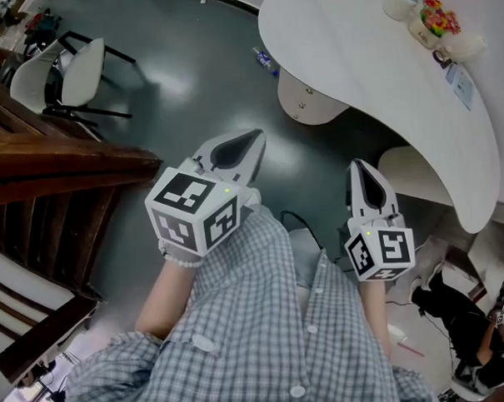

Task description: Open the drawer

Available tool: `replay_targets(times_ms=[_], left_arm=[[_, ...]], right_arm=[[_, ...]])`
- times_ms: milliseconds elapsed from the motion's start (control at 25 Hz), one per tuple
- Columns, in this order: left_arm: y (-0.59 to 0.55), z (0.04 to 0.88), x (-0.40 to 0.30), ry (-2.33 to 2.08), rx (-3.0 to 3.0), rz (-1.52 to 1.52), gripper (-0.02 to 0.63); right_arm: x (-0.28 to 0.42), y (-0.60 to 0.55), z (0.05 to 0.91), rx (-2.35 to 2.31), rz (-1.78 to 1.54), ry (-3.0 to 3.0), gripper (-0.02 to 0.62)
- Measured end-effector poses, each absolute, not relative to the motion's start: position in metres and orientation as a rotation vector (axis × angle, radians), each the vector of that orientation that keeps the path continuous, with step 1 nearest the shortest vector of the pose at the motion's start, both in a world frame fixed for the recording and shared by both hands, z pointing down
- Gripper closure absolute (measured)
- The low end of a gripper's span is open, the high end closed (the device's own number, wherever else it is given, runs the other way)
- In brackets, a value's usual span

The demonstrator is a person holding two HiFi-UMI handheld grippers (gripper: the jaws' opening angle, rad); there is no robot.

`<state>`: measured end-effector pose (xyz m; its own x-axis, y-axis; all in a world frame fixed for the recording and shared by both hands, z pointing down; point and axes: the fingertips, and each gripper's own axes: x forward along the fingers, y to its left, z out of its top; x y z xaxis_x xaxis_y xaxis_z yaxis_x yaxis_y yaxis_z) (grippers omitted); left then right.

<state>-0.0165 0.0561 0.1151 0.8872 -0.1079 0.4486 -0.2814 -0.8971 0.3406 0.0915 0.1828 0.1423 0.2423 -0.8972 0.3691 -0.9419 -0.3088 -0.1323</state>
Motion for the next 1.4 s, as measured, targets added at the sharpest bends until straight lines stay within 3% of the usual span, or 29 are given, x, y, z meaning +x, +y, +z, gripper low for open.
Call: replay_targets(times_ms=[680, 1400], left_arm=[[-0.015, 0.134, -0.027, -0.228, 2.623, 0.570, 0.606], [-0.040, 0.200, -0.010, -0.345, 2.565, 0.549, 0.606]], right_arm=[[0.065, 0.124, 0.156, 2.367, 0.660, -1.713, 0.586], [0.077, 0.089, 0.235, 2.125, 0.783, -1.832, 0.586]])
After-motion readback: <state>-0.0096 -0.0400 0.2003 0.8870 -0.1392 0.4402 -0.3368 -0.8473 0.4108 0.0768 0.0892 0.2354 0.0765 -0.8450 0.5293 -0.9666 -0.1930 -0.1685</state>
